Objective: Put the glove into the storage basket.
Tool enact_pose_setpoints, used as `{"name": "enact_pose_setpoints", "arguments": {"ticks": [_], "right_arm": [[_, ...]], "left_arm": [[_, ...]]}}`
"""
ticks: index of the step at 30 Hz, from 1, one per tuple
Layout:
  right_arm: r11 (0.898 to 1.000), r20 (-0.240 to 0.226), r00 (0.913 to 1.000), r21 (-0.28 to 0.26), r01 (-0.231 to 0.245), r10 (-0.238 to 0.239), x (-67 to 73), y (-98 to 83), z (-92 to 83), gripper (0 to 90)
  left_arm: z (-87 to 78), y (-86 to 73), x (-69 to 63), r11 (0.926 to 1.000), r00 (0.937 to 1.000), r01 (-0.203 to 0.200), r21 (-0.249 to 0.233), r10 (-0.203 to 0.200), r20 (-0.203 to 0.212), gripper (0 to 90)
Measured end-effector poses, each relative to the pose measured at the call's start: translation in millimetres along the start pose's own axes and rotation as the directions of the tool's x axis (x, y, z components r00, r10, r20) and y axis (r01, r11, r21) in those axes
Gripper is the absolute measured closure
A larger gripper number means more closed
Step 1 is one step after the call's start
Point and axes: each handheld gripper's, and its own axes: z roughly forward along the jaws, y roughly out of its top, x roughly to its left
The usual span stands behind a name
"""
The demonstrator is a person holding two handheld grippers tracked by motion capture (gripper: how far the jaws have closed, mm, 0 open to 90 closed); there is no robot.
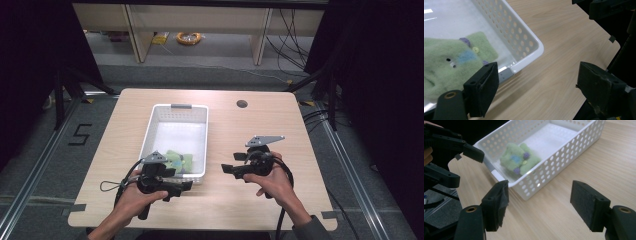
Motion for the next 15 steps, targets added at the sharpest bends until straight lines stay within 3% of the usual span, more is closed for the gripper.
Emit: {"name": "enact_pose_setpoints", "arguments": {"ticks": [2,5,6,7,9,14,15], "right_arm": [[1.000,0.001,0.9999,-0.017,0.016,-0.016,-3.1,-6.8,-3.9,32.0],[1.000,-0.002,1.0000,-0.022,0.003,-0.003,-1.6,-12.1,-6.6,32.0],[0.999,-0.008,0.9996,-0.031,0.028,-0.028,-2.8,-14.6,-7.2,31.9],[0.999,-0.006,0.9999,-0.036,0.015,-0.015,-1.0,-17.7,-8.3,31.9],[0.998,0.005,0.9994,-0.049,0.035,-0.035,-2.0,-24.1,-10.3,31.8],[0.999,0.016,0.9998,-0.044,0.016,-0.015,-0.2,-37.8,-14.1,31.6],[0.998,0.018,0.9991,-0.053,0.040,-0.039,-1.9,-39.3,-13.7,31.5]], "left_arm": [[1.1,-2.3,-1.1,0.9999,1.0000,-0.007,-0.007,0.007,0.002,17.5],[4.0,-7.1,-1.2,0.9999,1.0000,0.001,-0.010,0.000,0.009,17.8],[4.9,-9.0,-1.6,0.9999,1.0000,0.001,-0.013,-0.001,0.005,17.9],[5.3,-10.8,-2.1,0.9999,1.0000,-0.005,-0.012,0.005,0.002,18.0],[7.0,-14.9,-3.9,0.9997,0.9999,-0.011,-0.020,0.011,-0.002,18.0],[11.0,-23.2,-8.6,0.9991,0.9995,-0.031,-0.027,0.032,0.005,18.0],[12.5,-24.8,-9.3,0.9990,0.9994,-0.034,-0.028,0.034,0.008,18.0]]}}
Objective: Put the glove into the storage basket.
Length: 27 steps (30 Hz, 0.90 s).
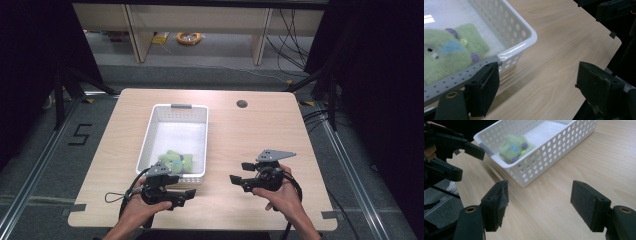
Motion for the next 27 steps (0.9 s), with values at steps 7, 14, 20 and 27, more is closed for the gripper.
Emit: {"name": "enact_pose_setpoints", "arguments": {"ticks": [7,14,20,27], "right_arm": [[1.000,-0.001,1.0000,0.000,-0.004,0.004,1.8,-11.5,-1.8,30.4],[1.000,-0.003,0.9996,-0.009,-0.029,0.029,4.4,-25.0,-2.4,25.7],[1.000,-0.010,0.9998,-0.021,-0.018,0.018,4.7,-37.0,-0.2,17.6],[0.999,-0.017,0.9989,-0.018,-0.044,0.043,7.7,-47.8,-1.5,16.3]], "left_arm": [[4.1,-7.4,-1.0,1.0000,1.0000,-0.008,-0.001,0.008,0.001,17.9],[7.5,-17.4,-2.9,0.9995,0.9995,-0.030,0.005,0.030,0.005,17.8],[8.1,-24.9,-6.9,0.9984,0.9984,-0.056,0.003,0.056,0.007,17.8],[7.5,-33.9,-8.8,0.9973,0.9973,-0.073,0.007,0.073,0.007,17.4]]}}
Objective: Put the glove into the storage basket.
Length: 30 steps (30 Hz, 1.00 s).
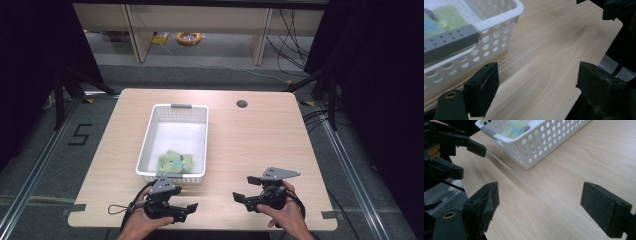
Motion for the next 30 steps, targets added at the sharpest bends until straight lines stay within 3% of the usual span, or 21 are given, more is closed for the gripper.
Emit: {"name": "enact_pose_setpoints", "arguments": {"ticks": [2,5,6,7,9,12,13,14,16,18,19,22,23,24,30], "right_arm": [[0.999,-0.001,0.9994,0.001,0.035,-0.035,-1.9,-4.8,1.0,16.4],[1.000,-0.001,0.9999,0.014,0.011,-0.011,1.8,-8.9,0.2,16.4],[0.999,-0.002,0.9988,0.012,0.048,-0.048,0.4,-11.9,0.7,16.4],[0.999,-0.002,0.9988,0.012,0.048,-0.048,0.4,-11.9,0.7,16.4],[0.999,-0.011,0.9996,0.022,0.027,-0.027,3.4,-15.1,-0.3,16.4],[0.998,-0.021,0.9976,0.021,0.066,-0.066,3.1,-20.1,-0.1,16.3],[0.999,-0.021,0.9989,0.030,0.042,-0.041,6.3,-21.6,-0.8,16.4],[0.997,-0.018,0.9972,0.028,0.073,-0.073,5.9,-23.8,-1.2,16.4],[0.998,-0.022,0.9984,0.037,0.053,-0.052,8.9,-25.5,-1.8,16.3],[0.994,-0.006,0.9952,0.043,0.097,-0.097,8.6,-27.5,-2.7,16.3],[0.995,-0.006,0.9967,0.052,0.081,-0.081,10.3,-28.9,-2.7,16.4],[0.991,0.010,0.9931,0.071,0.116,-0.117,9.2,-32.0,-3.0,16.4],[0.992,0.016,0.9945,0.076,0.102,-0.103,11.0,-33.7,-2.8,16.4],[0.988,0.009,0.9911,0.083,0.132,-0.133,10.0,-35.3,-1.9,16.4],[0.983,0.014,0.9876,0.102,0.154,-0.156,12.2,-39.2,-3.2,16.4]], "left_arm": [[0.3,-3.1,0.0,0.9999,0.9999,-0.015,-0.001,0.015,-0.006,17.1],[0.7,-8.1,0.3,0.9999,0.9999,-0.016,0.005,0.016,0.000,17.0],[1.4,-10.8,-1.3,1.0000,1.0000,0.008,-0.001,-0.008,0.000,16.9],[1.4,-10.8,-1.3,1.0000,1.0000,0.008,-0.001,-0.008,0.000,16.7],[0.4,-12.7,-0.7,0.9998,0.9998,-0.017,-0.004,0.017,-0.006,16.4],[-0.2,-15.0,-0.7,0.9989,0.9989,-0.046,-0.010,0.046,-0.007,16.3],[0.0,-16.0,-1.2,0.9990,0.9990,-0.045,-0.010,0.045,-0.007,16.3],[0.4,-18.5,-3.3,0.9997,0.9997,-0.024,-0.006,0.024,-0.006,16.2],[0.5,-19.6,-4.0,0.9997,0.9997,-0.024,-0.002,0.024,-0.002,16.2],[1.0,-21.4,-4.9,0.9988,0.9988,-0.050,0.005,0.049,0.006,16.2],[1.4,-22.7,-6.8,0.9988,0.9988,-0.049,0.006,0.049,-0.005,16.2],[2.3,-25.6,-9.9,0.9981,0.9983,-0.059,0.019,0.059,0.002,16.2],[1.7,-26.4,-9.4,0.9957,0.9966,-0.083,0.041,0.083,-0.001,16.2],[3.1,-29.2,-13.1,0.9964,0.9974,-0.071,0.045,0.071,0.003,16.2],[3.6,-34.1,-18.5,0.9934,0.9954,-0.096,0.064,0.096,-0.002,16.2]]}}
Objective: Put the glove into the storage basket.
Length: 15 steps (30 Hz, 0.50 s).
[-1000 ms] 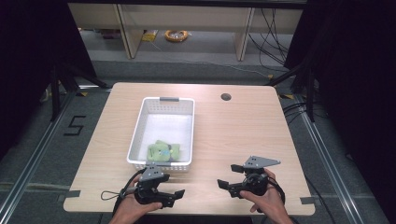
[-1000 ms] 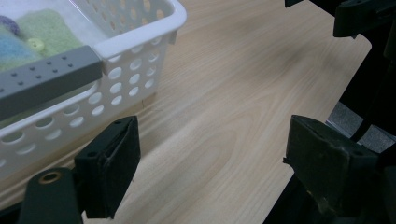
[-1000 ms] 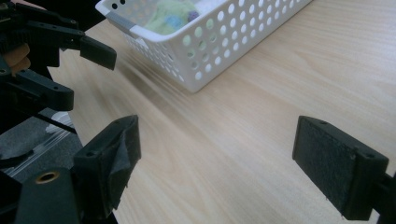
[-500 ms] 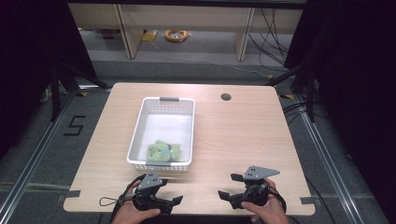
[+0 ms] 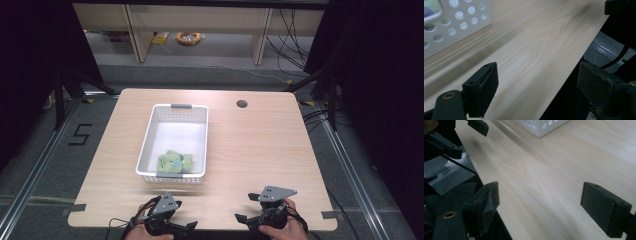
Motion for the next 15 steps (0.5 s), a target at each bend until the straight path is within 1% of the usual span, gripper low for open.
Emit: {"name": "enact_pose_setpoints", "arguments": {"ticks": [1,2,3,4,5,6,7,8,9,10,11,12,13,14,15], "right_arm": [[1.000,0.006,1.0000,-0.001,0.007,-0.007,0.2,-0.7,-0.6,16.4],[1.000,0.003,0.9996,0.007,-0.028,0.028,3.7,-2.3,-1.0,16.4],[1.000,0.001,1.0000,0.000,0.007,-0.007,1.4,-2.6,-0.6,16.4],[1.000,0.005,0.9999,0.008,0.015,-0.015,1.3,-3.6,-1.6,16.4],[1.000,-0.001,0.9999,0.010,0.010,-0.010,1.9,-4.3,-1.4,16.4],[1.000,0.011,0.9997,0.014,0.021,-0.021,2.2,-6.0,-2.7,16.4],[1.000,0.010,0.9998,0.021,0.018,-0.018,2.9,-7.1,-2.7,16.4],[1.000,0.013,0.9997,0.019,0.019,-0.019,3.4,-7.9,-2.7,16.4],[0.999,0.008,0.9993,0.021,0.035,-0.036,3.1,-8.5,-2.5,16.4],[0.999,0.008,0.9993,0.021,0.035,-0.036,3.1,-8.5,-2.5,16.4],[0.999,0.010,0.9997,0.032,0.024,-0.024,3.9,-9.2,-3.0,16.4],[0.999,0.018,0.9995,0.026,0.026,-0.026,4.4,-9.8,-2.9,16.4],[0.999,0.008,0.9994,0.026,0.034,-0.035,3.8,-10.4,-2.8,16.4],[0.999,0.009,0.9994,0.026,0.032,-0.033,3.9,-10.6,-2.9,16.4],[0.999,0.009,0.9994,0.026,0.032,-0.033,3.9,-10.6,-2.9,16.4]], "left_arm": [[-1.1,-0.1,1.6,0.9990,0.9992,-0.039,0.022,0.039,0.003,16.2],[-1.1,-0.5,-0.1,0.9994,0.9996,-0.028,0.017,0.028,0.005,16.3],[0.0,-1.7,-2.1,1.0000,1.0000,0.000,0.008,0.000,0.001,16.3],[-0.6,-1.6,-1.9,0.9999,0.9999,-0.015,0.008,0.015,0.004,16.3],[-0.3,-2.1,-2.3,0.9999,0.9999,-0.015,0.005,0.015,0.001,16.3],[-1.0,-2.7,-0.9,0.9992,0.9994,-0.033,0.024,0.033,-0.008,16.3],[0.5,-4.2,-2.6,0.9993,0.9997,-0.024,0.027,0.024,-0.001,16.3],[1.2,-5.1,-3.5,0.9993,1.0000,-0.007,0.037,0.008,-0.006,16.3],[1.5,-5.0,-3.8,0.9994,0.9998,-0.019,0.028,0.019,0.001,16.3],[1.5,-5.0,-3.8,0.9994,0.9998,-0.019,0.028,0.019,0.001,16.4],[1.2,-4.8,-3.4,0.9991,0.9996,-0.026,0.033,0.026,-0.002,16.4],[0.2,-4.6,-2.5,0.9983,0.9992,-0.039,0.044,0.039,-0.007,16.4],[0.2,-4.8,-2.2,0.9985,0.9994,-0.033,0.042,0.034,-0.008,16.4],[0.5,-5.2,-1.8,0.9987,0.9997,-0.019,0.047,0.020,-0.013,16.4],[1.8,-5.3,-1.6,0.9995,0.9999,-0.015,0.027,0.015,-0.001,16.4]]}}
